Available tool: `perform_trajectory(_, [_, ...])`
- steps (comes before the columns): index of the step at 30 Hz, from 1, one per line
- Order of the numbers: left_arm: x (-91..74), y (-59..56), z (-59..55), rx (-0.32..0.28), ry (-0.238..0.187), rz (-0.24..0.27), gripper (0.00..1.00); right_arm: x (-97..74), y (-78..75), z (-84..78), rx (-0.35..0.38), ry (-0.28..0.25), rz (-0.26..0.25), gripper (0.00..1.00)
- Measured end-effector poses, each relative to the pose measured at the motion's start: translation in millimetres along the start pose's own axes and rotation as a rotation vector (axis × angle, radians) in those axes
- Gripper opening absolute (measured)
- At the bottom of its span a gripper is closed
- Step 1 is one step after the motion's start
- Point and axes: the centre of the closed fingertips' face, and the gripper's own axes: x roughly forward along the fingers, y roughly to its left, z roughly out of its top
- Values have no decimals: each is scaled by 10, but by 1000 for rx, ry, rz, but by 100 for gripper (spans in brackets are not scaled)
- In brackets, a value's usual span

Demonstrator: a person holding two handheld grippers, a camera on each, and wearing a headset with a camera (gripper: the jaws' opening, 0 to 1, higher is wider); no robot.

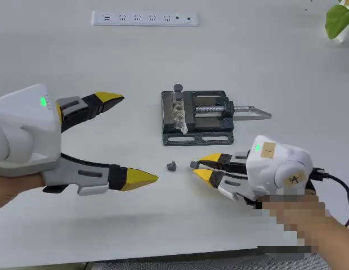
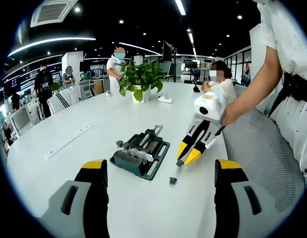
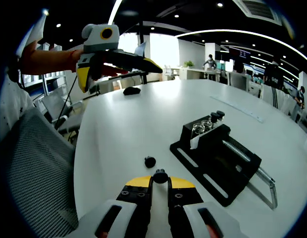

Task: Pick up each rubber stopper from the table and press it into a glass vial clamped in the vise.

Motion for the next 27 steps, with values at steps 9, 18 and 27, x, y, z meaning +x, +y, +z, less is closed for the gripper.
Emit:
perform_trajectory(9, [12,-72,178,31,-28,-19,82,-507,13,708,-41,-181,92,7])
perform_trajectory(18, [27,-106,335,48,-60,-33,78,-821,67,1240,-68,-294,158,7])
perform_trajectory(27, [3,-129,460,46,-97,-54,63,-829,168,1394,-107,-267,204,7])
